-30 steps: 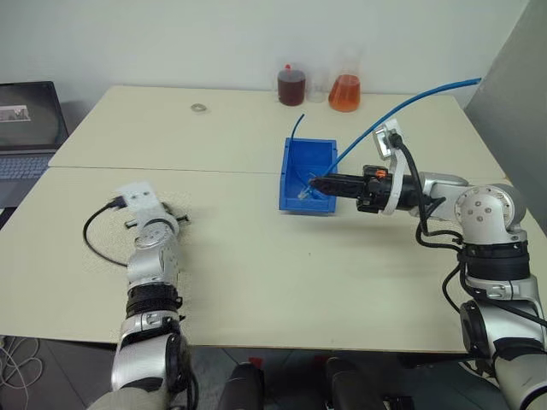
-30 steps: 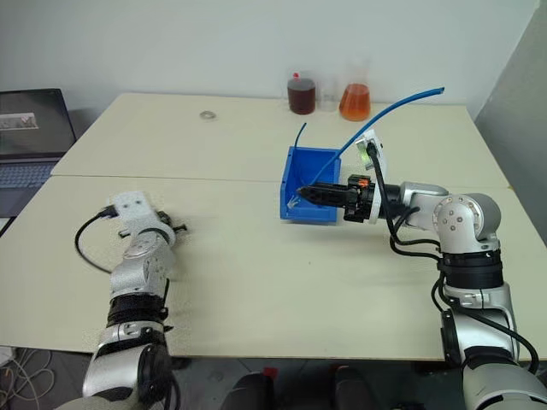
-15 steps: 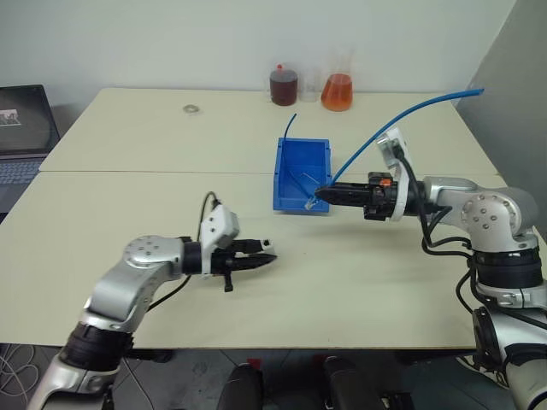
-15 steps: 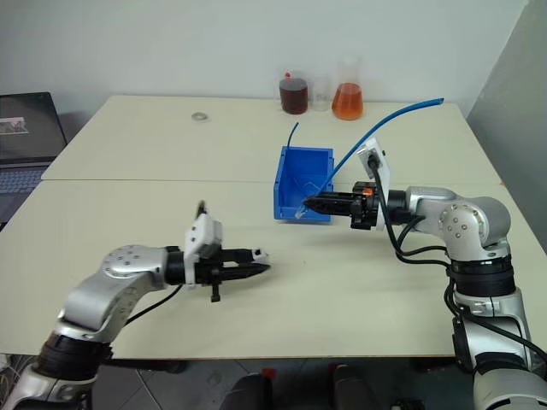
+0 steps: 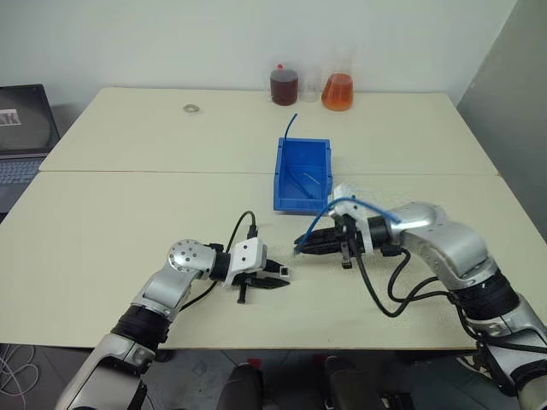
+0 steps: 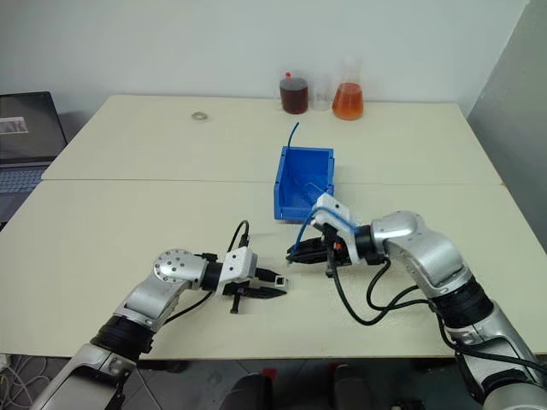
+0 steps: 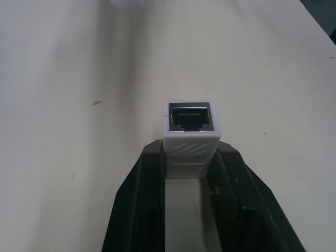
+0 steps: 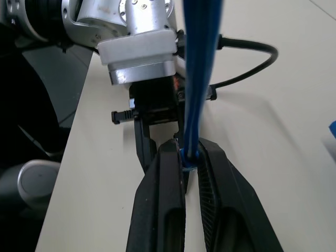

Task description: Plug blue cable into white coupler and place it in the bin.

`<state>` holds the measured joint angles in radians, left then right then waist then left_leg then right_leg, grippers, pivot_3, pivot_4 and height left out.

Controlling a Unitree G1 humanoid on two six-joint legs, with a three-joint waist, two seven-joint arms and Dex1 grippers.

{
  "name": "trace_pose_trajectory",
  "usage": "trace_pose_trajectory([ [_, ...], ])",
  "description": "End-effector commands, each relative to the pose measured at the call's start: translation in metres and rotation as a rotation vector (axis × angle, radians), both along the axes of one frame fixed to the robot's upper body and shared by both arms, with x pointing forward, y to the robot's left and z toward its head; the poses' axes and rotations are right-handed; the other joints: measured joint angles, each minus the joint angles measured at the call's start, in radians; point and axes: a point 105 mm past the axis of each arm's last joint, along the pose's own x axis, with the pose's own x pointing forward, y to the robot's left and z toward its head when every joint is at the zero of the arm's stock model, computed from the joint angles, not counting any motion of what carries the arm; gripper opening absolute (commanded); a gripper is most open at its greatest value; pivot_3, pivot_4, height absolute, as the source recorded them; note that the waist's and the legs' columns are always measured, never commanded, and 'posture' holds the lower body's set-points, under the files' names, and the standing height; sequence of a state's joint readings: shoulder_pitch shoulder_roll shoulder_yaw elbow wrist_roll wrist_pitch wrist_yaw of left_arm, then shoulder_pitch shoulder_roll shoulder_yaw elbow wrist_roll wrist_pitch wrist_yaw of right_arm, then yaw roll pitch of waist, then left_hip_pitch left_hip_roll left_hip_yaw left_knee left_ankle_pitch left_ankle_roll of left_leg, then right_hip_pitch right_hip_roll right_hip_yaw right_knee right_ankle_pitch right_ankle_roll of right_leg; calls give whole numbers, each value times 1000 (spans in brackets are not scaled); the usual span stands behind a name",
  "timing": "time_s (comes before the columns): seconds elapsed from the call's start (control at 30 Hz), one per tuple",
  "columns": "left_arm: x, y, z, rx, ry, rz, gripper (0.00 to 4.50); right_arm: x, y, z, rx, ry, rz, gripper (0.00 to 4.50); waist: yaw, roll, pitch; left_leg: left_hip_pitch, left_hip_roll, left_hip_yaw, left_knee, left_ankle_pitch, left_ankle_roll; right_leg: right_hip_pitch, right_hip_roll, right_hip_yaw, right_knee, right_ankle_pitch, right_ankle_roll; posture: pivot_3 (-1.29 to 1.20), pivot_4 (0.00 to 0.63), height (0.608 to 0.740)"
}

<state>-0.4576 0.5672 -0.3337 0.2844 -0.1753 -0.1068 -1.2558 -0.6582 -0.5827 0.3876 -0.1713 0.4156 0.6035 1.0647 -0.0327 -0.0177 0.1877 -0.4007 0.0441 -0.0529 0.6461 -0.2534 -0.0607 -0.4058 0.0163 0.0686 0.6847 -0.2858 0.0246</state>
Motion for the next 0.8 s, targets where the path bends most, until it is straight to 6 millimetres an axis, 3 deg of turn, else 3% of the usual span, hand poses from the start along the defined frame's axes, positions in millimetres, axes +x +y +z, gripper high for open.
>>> trace_pose_trajectory([
  [0.03,6,4,-2,12,-20,30,787,-3,8,4,1,-77,45,98,0,0,0,0,0,0,0,0,0,0,0,0,0,0,0,0,150,740],
  [0.27,9,1,-1,-21,3,64,787,-1,19,-7,-45,-140,86,98,0,0,0,1,0,0,1,0,0,0,0,0,4,0,0,0,150,740],
  [0.8,11,1,2,-31,5,78,787,3,23,-22,-133,-154,118,98,0,0,0,3,0,-1,1,1,1,0,0,0,7,0,0,0,150,740],
])
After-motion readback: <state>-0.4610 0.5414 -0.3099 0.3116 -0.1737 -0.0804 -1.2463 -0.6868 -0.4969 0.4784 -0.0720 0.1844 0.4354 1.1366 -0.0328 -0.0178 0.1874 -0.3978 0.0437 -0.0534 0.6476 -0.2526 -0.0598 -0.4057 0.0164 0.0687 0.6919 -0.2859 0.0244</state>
